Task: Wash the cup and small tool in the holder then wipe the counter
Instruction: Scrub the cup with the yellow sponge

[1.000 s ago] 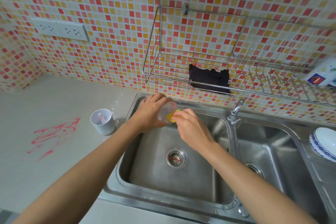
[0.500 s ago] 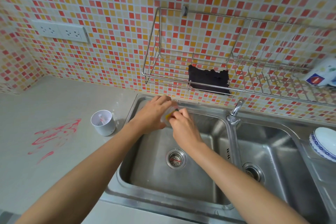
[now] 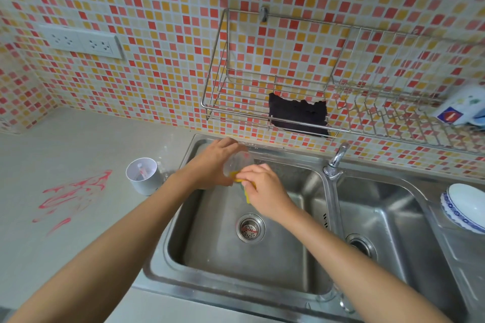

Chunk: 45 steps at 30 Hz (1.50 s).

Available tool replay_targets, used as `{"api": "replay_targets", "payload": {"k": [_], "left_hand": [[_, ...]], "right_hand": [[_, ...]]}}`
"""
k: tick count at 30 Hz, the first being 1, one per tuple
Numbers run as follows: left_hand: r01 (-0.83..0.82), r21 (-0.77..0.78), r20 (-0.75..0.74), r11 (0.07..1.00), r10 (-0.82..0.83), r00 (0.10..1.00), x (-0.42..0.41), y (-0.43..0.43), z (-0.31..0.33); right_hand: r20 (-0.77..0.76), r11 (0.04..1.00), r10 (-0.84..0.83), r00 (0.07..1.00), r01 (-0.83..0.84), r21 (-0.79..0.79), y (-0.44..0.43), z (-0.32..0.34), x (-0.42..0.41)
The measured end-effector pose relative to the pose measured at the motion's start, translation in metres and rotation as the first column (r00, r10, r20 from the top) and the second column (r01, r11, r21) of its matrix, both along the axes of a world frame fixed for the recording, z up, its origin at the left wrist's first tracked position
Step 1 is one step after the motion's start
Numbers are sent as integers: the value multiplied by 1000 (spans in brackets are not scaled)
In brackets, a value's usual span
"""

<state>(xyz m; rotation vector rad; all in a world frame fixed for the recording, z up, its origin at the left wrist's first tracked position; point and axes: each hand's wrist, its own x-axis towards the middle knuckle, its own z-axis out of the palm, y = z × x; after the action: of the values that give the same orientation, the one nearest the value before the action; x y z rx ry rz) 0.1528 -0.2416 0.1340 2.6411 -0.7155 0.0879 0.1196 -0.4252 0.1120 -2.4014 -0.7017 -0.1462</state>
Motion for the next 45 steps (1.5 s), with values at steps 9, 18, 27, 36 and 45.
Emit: {"api": "replay_targets", "payload": {"k": [9, 18, 27, 36, 45], "left_hand": [[12, -103, -121, 995, -25, 992, 1, -1, 1], [-112, -287, -129, 951, 77, 989, -10, -10, 1], [-89, -49, -9, 995, 89, 996, 0, 0, -3], [54, -57, 69, 997, -50, 996, 0, -6, 13], [16, 37, -20, 999, -15, 1000, 0, 4, -3]], "right_hand": [[427, 953, 220, 877, -100, -286, -34, 13, 17], [526, 980, 147, 837, -52, -190, -34, 16, 21], [-246, 980, 81, 966, -32, 197, -9, 20, 10], [511, 972, 4, 860, 117, -205, -10, 5, 14], [-53, 998, -35, 998, 38, 40, 1, -1, 6]]}}
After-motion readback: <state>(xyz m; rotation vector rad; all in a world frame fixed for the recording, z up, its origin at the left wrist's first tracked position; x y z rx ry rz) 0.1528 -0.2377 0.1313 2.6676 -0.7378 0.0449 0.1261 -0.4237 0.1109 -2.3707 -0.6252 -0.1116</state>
